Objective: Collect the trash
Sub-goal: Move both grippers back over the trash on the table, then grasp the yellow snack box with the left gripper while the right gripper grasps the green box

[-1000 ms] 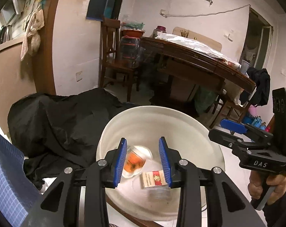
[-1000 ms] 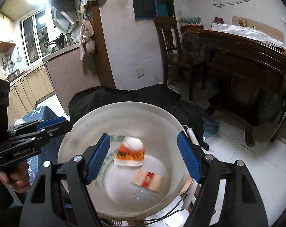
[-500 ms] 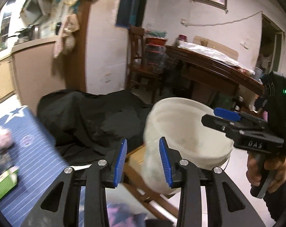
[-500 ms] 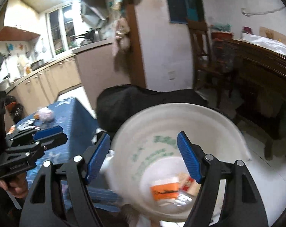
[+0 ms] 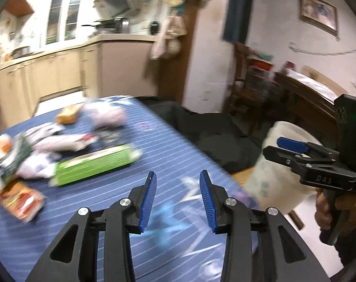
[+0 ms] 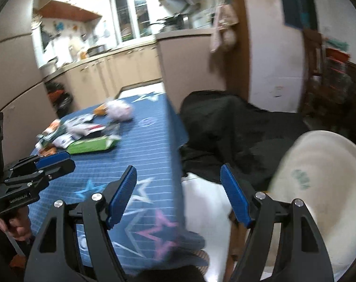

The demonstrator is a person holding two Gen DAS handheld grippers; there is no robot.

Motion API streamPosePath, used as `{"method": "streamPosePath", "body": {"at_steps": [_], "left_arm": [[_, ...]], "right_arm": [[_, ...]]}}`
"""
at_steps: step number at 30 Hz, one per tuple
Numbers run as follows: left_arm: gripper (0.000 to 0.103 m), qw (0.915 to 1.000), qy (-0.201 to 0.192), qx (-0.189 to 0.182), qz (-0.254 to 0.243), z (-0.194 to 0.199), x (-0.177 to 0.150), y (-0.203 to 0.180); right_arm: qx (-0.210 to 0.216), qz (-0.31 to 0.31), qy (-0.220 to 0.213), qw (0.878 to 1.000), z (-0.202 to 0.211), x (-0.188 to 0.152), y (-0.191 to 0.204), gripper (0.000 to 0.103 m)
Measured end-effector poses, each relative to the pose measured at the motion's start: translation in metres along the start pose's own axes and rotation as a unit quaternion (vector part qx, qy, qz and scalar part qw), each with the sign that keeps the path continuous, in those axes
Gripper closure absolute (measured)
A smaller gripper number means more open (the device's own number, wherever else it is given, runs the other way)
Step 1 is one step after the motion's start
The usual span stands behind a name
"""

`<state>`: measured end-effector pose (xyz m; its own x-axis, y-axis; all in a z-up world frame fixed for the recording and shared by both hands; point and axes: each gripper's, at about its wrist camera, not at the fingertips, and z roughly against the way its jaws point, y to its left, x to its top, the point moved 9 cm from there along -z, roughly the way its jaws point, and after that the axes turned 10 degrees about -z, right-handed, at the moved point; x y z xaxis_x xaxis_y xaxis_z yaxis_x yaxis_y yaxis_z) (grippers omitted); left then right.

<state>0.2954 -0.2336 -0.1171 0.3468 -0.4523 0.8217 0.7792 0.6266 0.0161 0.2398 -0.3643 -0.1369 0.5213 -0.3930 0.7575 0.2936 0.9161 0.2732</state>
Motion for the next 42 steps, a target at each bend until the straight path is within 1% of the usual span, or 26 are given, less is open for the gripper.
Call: {"method": "streamPosePath", "body": {"at_steps": [3, 6, 9, 10, 12, 14, 15, 17, 19, 20, 21, 22, 23, 25, 26, 27, 28, 29, 31, 33, 35, 36, 38, 40, 41, 42], "left_arm": [[0.062, 0.9989, 0.008, 0.034, 0.03, 0.016, -0.02, 0.039], [0.061, 0.9952, 0.013, 0.086, 0.044, 0.034, -0.034, 0.079], [0.052, 0.9896, 0.009, 0.136, 0.046, 0.056, -0.04, 0.118], [0.047, 0.9877, 0.006, 0.148, 0.05, 0.064, -0.04, 0.131], [0.045, 0.9837, 0.0, 0.168, 0.064, 0.078, -0.042, 0.157], [0.044, 0.9799, -0.004, 0.183, 0.08, 0.09, -0.042, 0.183], [0.042, 0.9788, -0.006, 0.186, 0.085, 0.094, -0.042, 0.193], [0.04, 0.9769, -0.003, 0.192, 0.095, 0.099, -0.046, 0.207], [0.039, 0.9778, 0.004, 0.182, 0.104, 0.1, -0.053, 0.211], [0.037, 0.9781, 0.006, 0.175, 0.114, 0.098, -0.055, 0.211], [0.035, 0.9796, 0.007, 0.155, 0.128, 0.096, -0.059, 0.203], [0.032, 0.9806, 0.007, 0.145, 0.132, 0.093, -0.061, 0.197], [0.026, 0.9813, 0.007, 0.138, 0.134, 0.091, -0.063, 0.188], [0.02, 0.9802, 0.002, 0.143, 0.138, 0.084, -0.062, 0.176], [0.017, 0.979, 0.0, 0.143, 0.145, 0.08, -0.061, 0.172], [0.016, 0.9781, 0.005, 0.141, 0.153, 0.073, -0.06, 0.167], [0.016, 0.977, 0.008, 0.144, 0.157, 0.068, -0.06, 0.167], [0.016, 0.9742, 0.012, 0.156, 0.163, 0.062, -0.061, 0.169], [0.016, 0.9694, 0.02, 0.163, 0.182, 0.052, -0.065, 0.176], [0.016, 0.9603, 0.027, 0.171, 0.219, 0.041, -0.071, 0.191], [0.016, 0.9471, 0.029, 0.175, 0.267, 0.033, -0.077, 0.207], [0.016, 0.9427, 0.029, 0.171, 0.285, 0.03, -0.08, 0.213], [0.016, 0.9379, 0.036, 0.16, 0.306, 0.022, -0.085, 0.219], [0.016, 0.9382, 0.036, 0.162, 0.304, 0.02, -0.086, 0.222], [0.02, 0.9387, 0.039, 0.162, 0.302, 0.021, -0.087, 0.222], [0.028, 0.9373, 0.039, 0.165, 0.304, 0.023, -0.089, 0.223]], "right_arm": [[0.02, 0.021, 0.018, 0.999, -0.018, -0.008, 0.03, 0.032], [0.036, 0.043, 0.035, 0.998, -0.035, -0.015, 0.057, 0.032], [0.05, 0.055, 0.045, 0.996, -0.045, -0.021, 0.076, 0.032], [0.055, 0.06, 0.05, 0.995, -0.048, -0.024, 0.084, 0.032], [0.063, 0.072, 0.056, 0.994, -0.054, -0.027, 0.095, 0.032], [0.062, 0.095, 0.056, 0.992, -0.061, -0.027, 0.106, 0.026], [0.062, 0.11, 0.055, 0.99, -0.065, -0.027, 0.112, 0.023], [0.062, 0.138, 0.058, 0.987, -0.074, -0.027, 0.122, 0.021], [0.061, 0.184, 0.058, 0.979, -0.088, -0.025, 0.133, 0.02], [0.062, 0.214, 0.056, 0.973, -0.095, -0.024, 0.14, 0.019], [0.065, 0.234, 0.056, 0.968, -0.1, -0.022, 0.145, 0.017], [0.071, 0.261, 0.056, 0.961, -0.107, -0.021, 0.152, 0.015], [0.077, 0.286, 0.058, 0.953, -0.116, -0.019, 0.159, 0.013], [0.085, 0.322, 0.063, 0.941, -0.128, -0.018, 0.168, 0.01], [0.089, 0.34, 0.07, 0.934, -0.135, -0.019, 0.171, 0.01], [0.085, 0.36, 0.074, 0.926, -0.144, -0.018, 0.174, 0.01], [0.082, 0.374, 0.077, 0.921, -0.152, -0.017, 0.175, 0.01], [0.083, 0.387, 0.082, 0.915, -0.159, -0.018, 0.176, 0.01], [0.085, 0.4, 0.085, 0.909, -0.169, -0.017, 0.175, 0.01], [0.108, 0.401, 0.087, 0.905, -0.175, -0.016, 0.176, 0.01], [0.126, 0.394, 0.096, 0.905, -0.179, -0.013, 0.177, 0.014], [0.141, 0.391, 0.105, 0.903, -0.181, -0.012, 0.178, 0.018], [0.161, 0.387, 0.119, 0.9, -0.185, -0.011, 0.18, 0.022], [0.186, 0.372, 0.143, 0.898, -0.188, -0.01, 0.181, 0.032], [0.186, 0.367, 0.145, 0.9, -0.189, -0.009, 0.18, 0.034], [0.183, 0.367, 0.142, 0.901, -0.189, -0.008, 0.18, 0.039]]}}
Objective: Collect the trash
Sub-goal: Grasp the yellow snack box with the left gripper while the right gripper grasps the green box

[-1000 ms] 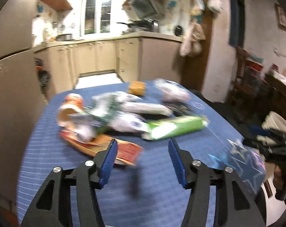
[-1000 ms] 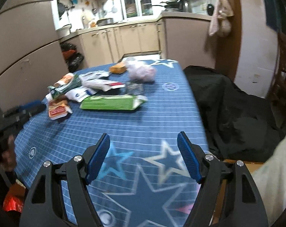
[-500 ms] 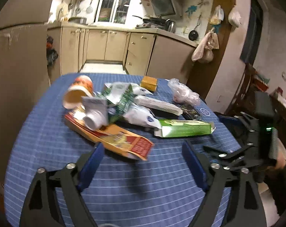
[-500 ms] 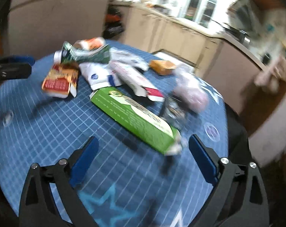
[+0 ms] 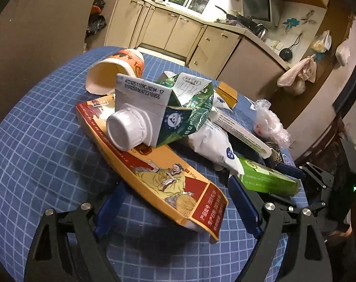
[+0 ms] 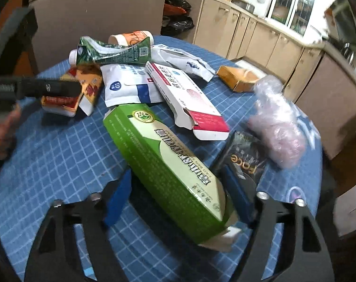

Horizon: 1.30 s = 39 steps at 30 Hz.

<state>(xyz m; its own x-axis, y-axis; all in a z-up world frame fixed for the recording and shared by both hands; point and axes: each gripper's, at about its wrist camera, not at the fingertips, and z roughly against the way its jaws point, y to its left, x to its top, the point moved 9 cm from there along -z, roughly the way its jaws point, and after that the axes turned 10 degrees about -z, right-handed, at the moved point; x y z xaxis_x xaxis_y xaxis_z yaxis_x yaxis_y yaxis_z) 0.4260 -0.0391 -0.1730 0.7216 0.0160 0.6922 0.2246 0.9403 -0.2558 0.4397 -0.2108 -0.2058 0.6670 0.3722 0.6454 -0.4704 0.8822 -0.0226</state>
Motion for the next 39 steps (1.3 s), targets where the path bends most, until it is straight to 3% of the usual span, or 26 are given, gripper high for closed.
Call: {"method": "streamPosePath", "body": {"at_steps": [2, 4, 7, 15, 22, 27, 30, 35, 39], "left_arm": [[0.046, 1.0, -0.001, -0.008, 0.003, 0.004, -0.002, 0.004], [0.056, 0.9995, 0.003, -0.029, 0.007, 0.008, -0.006, 0.01], [0.063, 0.9993, 0.007, -0.036, 0.01, 0.016, -0.012, 0.021], [0.069, 0.9992, 0.023, -0.027, -0.018, 0.057, -0.039, 0.044], [0.073, 0.998, 0.035, -0.04, -0.033, 0.099, -0.071, 0.059], [0.082, 0.9975, 0.02, -0.049, -0.048, 0.119, -0.072, 0.056], [0.082, 0.9974, 0.02, -0.052, -0.046, 0.117, -0.073, 0.055], [0.083, 0.9974, 0.005, -0.052, -0.051, 0.117, -0.067, 0.051], [0.083, 0.996, -0.016, -0.039, -0.078, 0.125, -0.059, 0.041]], "right_arm": [[-0.007, -0.006, -0.003, 1.0, 0.003, -0.002, 0.001, 0.048], [-0.013, -0.016, -0.003, 1.0, 0.008, -0.007, 0.003, 0.058], [-0.019, -0.028, -0.002, 0.999, 0.015, -0.019, 0.016, 0.066], [-0.026, -0.123, -0.004, 0.992, 0.046, -0.053, 0.048, 0.074], [0.037, -0.257, -0.01, 0.966, 0.081, -0.079, 0.071, 0.079], [0.049, -0.315, -0.027, 0.947, 0.081, -0.08, 0.072, 0.081], [0.062, -0.334, -0.033, 0.94, 0.081, -0.081, 0.076, 0.082], [0.069, -0.333, -0.047, 0.939, 0.09, -0.076, 0.087, 0.082], [0.077, -0.343, -0.057, 0.935, 0.095, -0.074, 0.089, 0.082]]}}
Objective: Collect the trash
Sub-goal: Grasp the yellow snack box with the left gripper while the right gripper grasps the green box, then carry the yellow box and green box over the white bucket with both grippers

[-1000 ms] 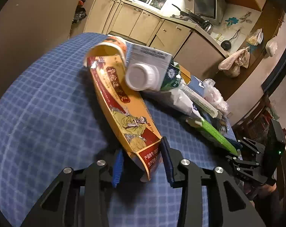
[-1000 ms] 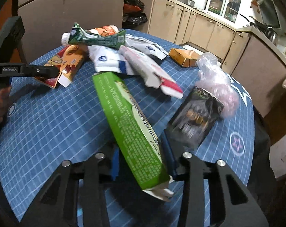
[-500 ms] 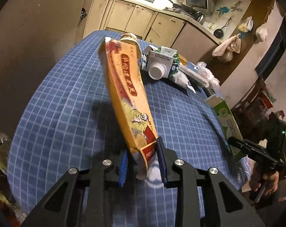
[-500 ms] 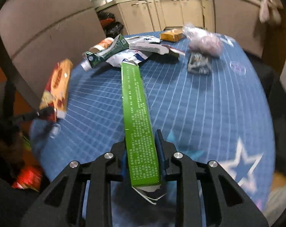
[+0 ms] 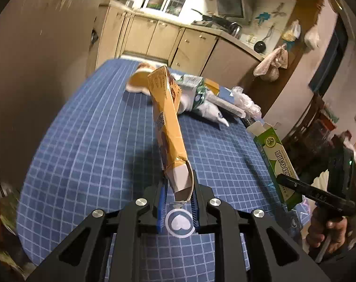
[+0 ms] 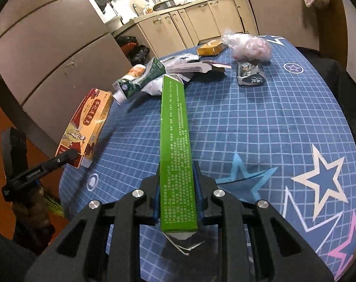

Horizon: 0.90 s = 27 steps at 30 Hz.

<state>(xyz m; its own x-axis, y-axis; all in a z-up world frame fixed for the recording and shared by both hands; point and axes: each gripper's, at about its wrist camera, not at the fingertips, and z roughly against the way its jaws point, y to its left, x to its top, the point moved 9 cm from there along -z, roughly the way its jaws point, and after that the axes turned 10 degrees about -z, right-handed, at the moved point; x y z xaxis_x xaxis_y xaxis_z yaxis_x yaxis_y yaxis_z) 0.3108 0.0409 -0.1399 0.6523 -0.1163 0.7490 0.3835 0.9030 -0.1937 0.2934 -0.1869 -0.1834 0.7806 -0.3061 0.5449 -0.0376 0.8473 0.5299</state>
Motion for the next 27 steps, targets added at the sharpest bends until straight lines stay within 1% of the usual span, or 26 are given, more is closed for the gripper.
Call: {"method": "streamPosePath", "body": {"at_steps": [3, 7, 10, 12, 16, 19, 27], "left_arm": [[0.084, 0.9998, -0.003, 0.011, -0.014, 0.002, 0.002, -0.006], [0.084, 0.9984, -0.007, 0.039, -0.039, 0.005, 0.004, -0.012], [0.084, 0.9974, -0.013, 0.052, -0.048, 0.009, 0.007, -0.016], [0.084, 0.9958, -0.021, 0.067, -0.059, 0.013, 0.01, -0.018], [0.084, 0.9939, -0.027, 0.081, -0.07, 0.016, 0.013, -0.024], [0.084, 0.9909, -0.033, 0.102, -0.082, 0.019, 0.017, -0.028], [0.084, 0.9845, -0.043, 0.132, -0.108, 0.023, 0.027, -0.044]], "right_arm": [[-0.004, -0.001, -0.004, 1.0, 0.002, -0.001, 0.001, 0.082], [-0.009, 0.002, -0.01, 1.0, 0.009, -0.003, 0.002, 0.083], [-0.014, 0.003, -0.018, 1.0, 0.014, -0.004, 0.003, 0.083], [-0.011, 0.002, -0.02, 1.0, 0.016, -0.005, 0.005, 0.083], [-0.011, 0.011, -0.024, 1.0, 0.02, -0.011, 0.013, 0.083], [-0.012, 0.017, -0.027, 0.999, 0.023, -0.015, 0.018, 0.083], [-0.018, 0.021, -0.049, 0.998, 0.04, -0.015, 0.022, 0.083]]}}
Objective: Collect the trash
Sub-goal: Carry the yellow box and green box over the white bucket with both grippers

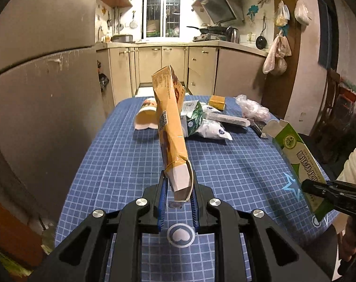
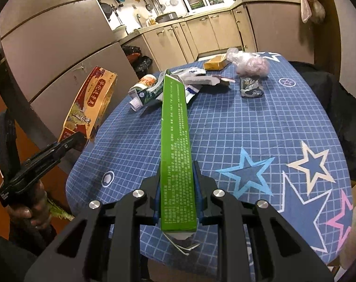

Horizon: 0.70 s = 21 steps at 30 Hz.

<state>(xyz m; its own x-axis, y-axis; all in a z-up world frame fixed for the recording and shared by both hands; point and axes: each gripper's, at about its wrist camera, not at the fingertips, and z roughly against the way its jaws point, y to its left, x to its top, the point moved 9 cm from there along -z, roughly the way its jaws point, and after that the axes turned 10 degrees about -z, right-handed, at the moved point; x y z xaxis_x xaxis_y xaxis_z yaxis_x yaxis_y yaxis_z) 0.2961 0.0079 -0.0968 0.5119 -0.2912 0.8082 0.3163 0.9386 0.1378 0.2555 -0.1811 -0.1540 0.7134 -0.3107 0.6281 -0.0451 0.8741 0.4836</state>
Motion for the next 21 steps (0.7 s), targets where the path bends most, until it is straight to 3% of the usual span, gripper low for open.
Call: {"method": "streamPosePath", "body": {"at_steps": [7, 21], "left_arm": [[0.084, 0.9995, -0.013, -0.006, -0.028, 0.003, 0.013, -0.026], [0.084, 0.9939, -0.047, -0.052, -0.085, 0.002, 0.047, -0.102]], "right_arm": [[-0.016, -0.009, -0.028, 0.999, 0.027, 0.007, -0.011, 0.083], [-0.064, -0.044, -0.087, 0.993, 0.082, 0.018, -0.055, 0.083]]}}
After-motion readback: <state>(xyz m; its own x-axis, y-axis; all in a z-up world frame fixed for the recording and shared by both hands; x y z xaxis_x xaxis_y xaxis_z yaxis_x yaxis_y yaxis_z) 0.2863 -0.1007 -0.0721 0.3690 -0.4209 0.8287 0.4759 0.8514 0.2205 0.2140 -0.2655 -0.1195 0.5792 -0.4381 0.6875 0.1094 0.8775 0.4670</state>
